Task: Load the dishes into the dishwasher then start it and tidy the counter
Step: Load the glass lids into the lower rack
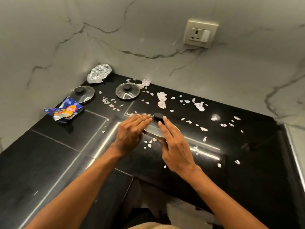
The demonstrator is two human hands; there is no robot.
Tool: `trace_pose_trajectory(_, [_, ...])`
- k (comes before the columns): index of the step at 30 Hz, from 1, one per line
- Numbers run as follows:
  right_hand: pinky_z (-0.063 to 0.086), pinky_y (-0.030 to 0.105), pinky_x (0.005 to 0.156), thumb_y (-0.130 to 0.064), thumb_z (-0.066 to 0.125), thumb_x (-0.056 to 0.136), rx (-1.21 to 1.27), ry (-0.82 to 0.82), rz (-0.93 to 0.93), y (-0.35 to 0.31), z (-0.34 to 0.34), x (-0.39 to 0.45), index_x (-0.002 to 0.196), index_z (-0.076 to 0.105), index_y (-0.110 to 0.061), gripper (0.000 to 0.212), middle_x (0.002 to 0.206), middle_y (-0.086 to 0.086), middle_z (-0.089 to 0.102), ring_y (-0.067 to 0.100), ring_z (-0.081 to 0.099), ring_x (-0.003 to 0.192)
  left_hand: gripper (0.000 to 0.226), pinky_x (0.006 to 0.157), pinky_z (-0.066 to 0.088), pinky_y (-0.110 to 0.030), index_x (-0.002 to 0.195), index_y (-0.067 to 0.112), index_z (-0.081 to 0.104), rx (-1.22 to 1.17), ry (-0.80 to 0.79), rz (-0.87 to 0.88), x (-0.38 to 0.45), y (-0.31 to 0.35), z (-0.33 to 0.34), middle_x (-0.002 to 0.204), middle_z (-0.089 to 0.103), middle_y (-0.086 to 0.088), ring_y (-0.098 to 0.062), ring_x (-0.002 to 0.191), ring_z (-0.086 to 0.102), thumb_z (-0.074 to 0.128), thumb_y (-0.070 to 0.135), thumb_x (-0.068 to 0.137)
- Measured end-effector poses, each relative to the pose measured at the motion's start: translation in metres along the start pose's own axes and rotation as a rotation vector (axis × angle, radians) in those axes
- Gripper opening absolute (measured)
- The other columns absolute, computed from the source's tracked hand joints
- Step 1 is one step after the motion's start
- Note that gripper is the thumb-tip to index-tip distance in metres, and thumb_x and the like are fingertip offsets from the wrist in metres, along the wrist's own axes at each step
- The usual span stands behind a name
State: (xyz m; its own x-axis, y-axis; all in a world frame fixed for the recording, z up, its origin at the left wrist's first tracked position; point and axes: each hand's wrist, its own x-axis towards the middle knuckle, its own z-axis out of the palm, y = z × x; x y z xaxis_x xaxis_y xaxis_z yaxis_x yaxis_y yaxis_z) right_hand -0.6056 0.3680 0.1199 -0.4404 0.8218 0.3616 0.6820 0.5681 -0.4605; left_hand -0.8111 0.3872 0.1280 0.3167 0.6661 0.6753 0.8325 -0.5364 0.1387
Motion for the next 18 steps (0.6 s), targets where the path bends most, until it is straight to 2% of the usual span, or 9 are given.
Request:
trace_pose_trajectory(5, [0.034,0.038,0.120,-0.005,0.062,0.095,-0.103,0.084,0.140,0.003,-0.012,-0.035,0.151,0.042,-0.007,0.060,0.160,0.011,0.037,0.024,0.038,0.146,0.040,0.091,0.057,-0.041,0.108,0.002,0.075,-0.153,-0.012,0.070,0.008,0.025,0.024,0.113,0.073,-0.010,-0.026,0.105,0.070,0.050,-0.009,0.079])
trace_pose_trajectory(9, [0.036,0.038,0.119,0.000,0.057,0.095,-0.183,0.142,0.254,0.000,-0.021,-0.076,0.149,0.046,-0.005,0.055,0.156,0.013,0.043,0.023,0.040,0.145,0.039,0.089,0.058,-0.041,0.106,0.002,0.076,-0.300,-0.037,0.151,0.006,0.051,0.048,0.110,0.074,-0.010,-0.025,0.103,0.071,0.046,-0.004,0.081])
trace_pose_trajectory(15, [0.043,0.042,0.113,-0.011,0.044,0.099,-0.272,0.232,0.442,-0.004,-0.032,-0.151,0.144,0.051,-0.002,0.047,0.148,0.014,0.052,0.024,0.047,0.140,0.036,0.088,0.058,-0.039,0.104,0.005,0.077,-0.471,-0.124,0.312,-0.005,0.108,0.082,0.110,0.075,-0.007,-0.024,0.101,0.072,0.050,-0.003,0.081])
trace_pose_trajectory(18, [0.041,0.041,0.115,-0.011,0.047,0.099,-0.323,0.280,0.579,-0.010,-0.045,-0.201,0.145,0.051,-0.003,0.047,0.148,0.013,0.053,0.024,0.046,0.140,0.033,0.091,0.056,-0.035,0.103,0.007,0.077,-0.585,-0.170,0.433,-0.008,0.153,0.096,0.109,0.075,-0.005,-0.022,0.101,0.072,0.051,-0.001,0.084])
